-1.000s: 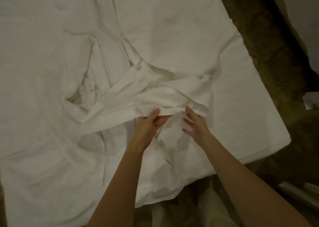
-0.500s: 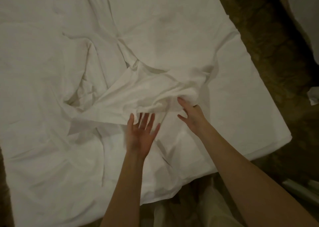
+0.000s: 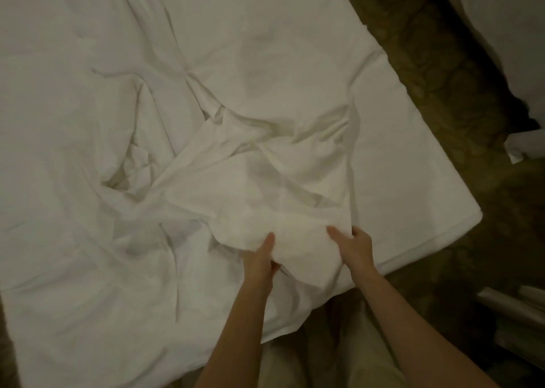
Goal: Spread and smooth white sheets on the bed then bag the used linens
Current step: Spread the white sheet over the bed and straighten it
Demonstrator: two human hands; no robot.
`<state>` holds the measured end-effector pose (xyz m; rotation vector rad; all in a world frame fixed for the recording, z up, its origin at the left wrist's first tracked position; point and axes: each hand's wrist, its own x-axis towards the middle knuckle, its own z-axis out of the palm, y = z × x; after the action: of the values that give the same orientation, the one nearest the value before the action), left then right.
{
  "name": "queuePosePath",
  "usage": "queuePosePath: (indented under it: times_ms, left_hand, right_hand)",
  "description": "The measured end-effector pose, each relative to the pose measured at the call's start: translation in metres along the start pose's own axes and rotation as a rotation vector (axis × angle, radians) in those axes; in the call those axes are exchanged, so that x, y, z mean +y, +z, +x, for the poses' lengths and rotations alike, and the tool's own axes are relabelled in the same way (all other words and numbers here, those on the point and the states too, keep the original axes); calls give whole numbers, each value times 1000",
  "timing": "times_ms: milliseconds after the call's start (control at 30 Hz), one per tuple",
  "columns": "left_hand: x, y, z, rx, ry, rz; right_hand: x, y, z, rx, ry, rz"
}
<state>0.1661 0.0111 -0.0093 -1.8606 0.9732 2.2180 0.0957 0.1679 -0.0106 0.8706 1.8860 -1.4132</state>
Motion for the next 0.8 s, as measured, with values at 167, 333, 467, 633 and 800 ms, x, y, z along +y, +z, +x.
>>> queuePosePath:
  times_ms: [167,333,467,633,800]
  left_hand:
    - [-35,-57,-6,108,-94,153]
    - [-14,-94,-2,26,-74,148]
    - [43,-99,20,-31,43,-1]
    - [120,-98,39,-128,132,-246]
    - [164,-105,63,49,207,-220]
  right_hand:
    - [70,11,-24,-7,185,-150]
    - [86,23,-38,-130,368,-91]
    - [77,29,-35,-155,385,35]
    - [70,37,-46,-219,383,131]
    - [79,60,-58,-211,344,185]
